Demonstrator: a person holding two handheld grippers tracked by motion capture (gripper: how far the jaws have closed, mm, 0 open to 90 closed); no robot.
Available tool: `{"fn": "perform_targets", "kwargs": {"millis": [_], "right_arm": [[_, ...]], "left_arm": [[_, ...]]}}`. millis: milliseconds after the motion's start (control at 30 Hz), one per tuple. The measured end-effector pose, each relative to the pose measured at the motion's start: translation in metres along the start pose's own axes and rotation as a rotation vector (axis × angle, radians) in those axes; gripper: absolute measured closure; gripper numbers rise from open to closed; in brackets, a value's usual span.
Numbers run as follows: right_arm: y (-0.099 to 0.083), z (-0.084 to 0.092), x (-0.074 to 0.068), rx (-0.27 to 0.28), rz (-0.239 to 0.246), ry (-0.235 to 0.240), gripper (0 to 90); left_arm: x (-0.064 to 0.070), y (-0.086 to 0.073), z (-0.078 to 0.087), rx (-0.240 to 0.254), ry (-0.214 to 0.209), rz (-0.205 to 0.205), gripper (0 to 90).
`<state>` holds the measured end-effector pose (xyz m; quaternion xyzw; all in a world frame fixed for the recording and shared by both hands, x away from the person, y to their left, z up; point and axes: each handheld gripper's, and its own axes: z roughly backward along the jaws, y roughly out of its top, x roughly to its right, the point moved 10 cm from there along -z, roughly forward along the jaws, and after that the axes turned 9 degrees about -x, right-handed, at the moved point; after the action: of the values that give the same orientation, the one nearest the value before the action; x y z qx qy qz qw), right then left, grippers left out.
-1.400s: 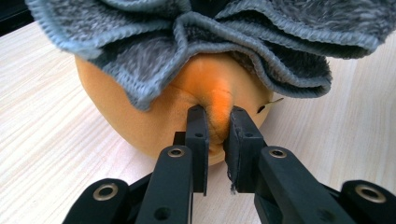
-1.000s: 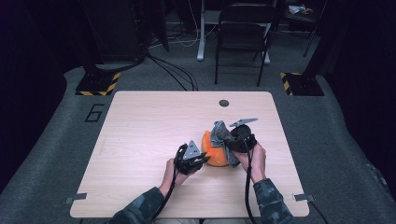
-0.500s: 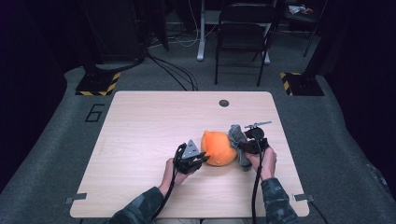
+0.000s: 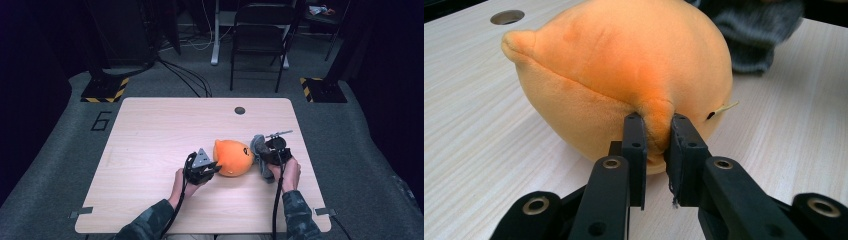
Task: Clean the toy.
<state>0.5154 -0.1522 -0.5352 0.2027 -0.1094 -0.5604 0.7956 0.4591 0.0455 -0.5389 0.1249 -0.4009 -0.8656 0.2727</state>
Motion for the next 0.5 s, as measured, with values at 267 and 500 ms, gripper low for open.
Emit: {"fn": "perform_targets", "kwargs": {"millis": [267,500], "right_arm": [[0.025,0.048,-0.050,0.105,0.122,0.117,77.1],[0.017,0.024,-0.058,0.063,0.132,0.109,77.2]], "left_arm": [[-0.001,0.000,0.000,0.004,0.006,0.001,79.1],[-0.002,-0.001,0.004,-0.002,0.100,-0.104,66.3]]}}
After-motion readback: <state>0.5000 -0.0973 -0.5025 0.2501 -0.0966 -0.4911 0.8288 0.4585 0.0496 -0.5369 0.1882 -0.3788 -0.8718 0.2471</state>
